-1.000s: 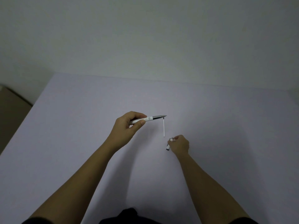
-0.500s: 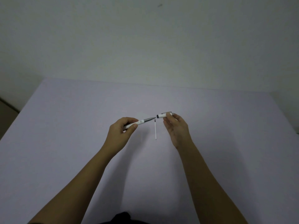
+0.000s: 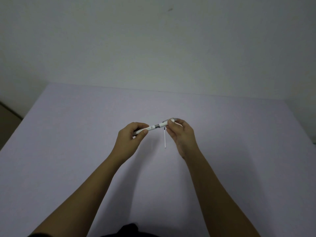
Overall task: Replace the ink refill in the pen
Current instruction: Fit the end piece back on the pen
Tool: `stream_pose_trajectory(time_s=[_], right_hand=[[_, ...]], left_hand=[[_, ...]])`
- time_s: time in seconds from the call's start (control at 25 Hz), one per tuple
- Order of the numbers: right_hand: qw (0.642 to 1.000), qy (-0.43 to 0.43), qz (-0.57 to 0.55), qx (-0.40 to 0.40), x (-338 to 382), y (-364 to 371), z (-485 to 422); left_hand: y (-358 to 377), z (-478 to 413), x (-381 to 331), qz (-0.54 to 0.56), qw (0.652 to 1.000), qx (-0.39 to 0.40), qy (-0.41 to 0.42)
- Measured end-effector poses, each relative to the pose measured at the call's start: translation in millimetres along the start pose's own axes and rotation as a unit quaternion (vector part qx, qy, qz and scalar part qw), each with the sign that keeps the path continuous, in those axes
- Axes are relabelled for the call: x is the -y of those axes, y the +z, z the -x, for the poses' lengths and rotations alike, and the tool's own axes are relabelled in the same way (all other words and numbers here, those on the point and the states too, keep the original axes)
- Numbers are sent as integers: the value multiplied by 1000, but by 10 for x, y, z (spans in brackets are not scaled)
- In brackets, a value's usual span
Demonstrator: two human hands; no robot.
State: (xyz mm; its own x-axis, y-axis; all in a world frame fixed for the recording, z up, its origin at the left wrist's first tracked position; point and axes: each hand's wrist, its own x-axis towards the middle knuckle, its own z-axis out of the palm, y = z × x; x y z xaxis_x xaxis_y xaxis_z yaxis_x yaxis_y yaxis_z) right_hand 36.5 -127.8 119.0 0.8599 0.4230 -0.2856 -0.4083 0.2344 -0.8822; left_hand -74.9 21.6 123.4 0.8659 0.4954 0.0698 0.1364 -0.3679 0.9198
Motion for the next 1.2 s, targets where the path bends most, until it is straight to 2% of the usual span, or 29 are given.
stream_pose_trajectory(time_s=[0.28, 0.36, 0.48, 0.56, 0.72, 0.84, 0.92, 1.04, 1.12, 1.2], right_hand=[[995, -36, 86, 29, -38, 35, 46], [992, -42, 114, 27, -8, 9, 3], [984, -58, 167, 26, -19, 18, -84], [973, -62, 223, 9, -108, 2, -180], [897, -43, 436, -54, -420, -289, -411], [855, 23, 518, -25, -697, -568, -551], [806, 42, 591, 11, -886, -705, -629], [722, 22, 691, 31, -1118, -844, -678], [692, -8, 722, 23, -1221, -894, -663], [679, -31, 734, 8, -1311, -927, -651]], left_hand=[[136, 36, -16, -24, 999, -39, 7], [143, 26, 0, -80, 996, -9, 25], [215, -16, 50, -208, 975, 53, 60], [302, -65, 106, -206, 976, 53, 43], [512, -257, 361, -178, 981, 38, -72], [701, -408, 594, -196, 967, 55, -154], [841, -501, 724, -209, 959, 62, -183], [1031, -591, 847, -240, 951, 70, -182], [1121, -580, 900, -268, 948, 74, -155], [1191, -544, 955, -288, 946, 71, -132]])
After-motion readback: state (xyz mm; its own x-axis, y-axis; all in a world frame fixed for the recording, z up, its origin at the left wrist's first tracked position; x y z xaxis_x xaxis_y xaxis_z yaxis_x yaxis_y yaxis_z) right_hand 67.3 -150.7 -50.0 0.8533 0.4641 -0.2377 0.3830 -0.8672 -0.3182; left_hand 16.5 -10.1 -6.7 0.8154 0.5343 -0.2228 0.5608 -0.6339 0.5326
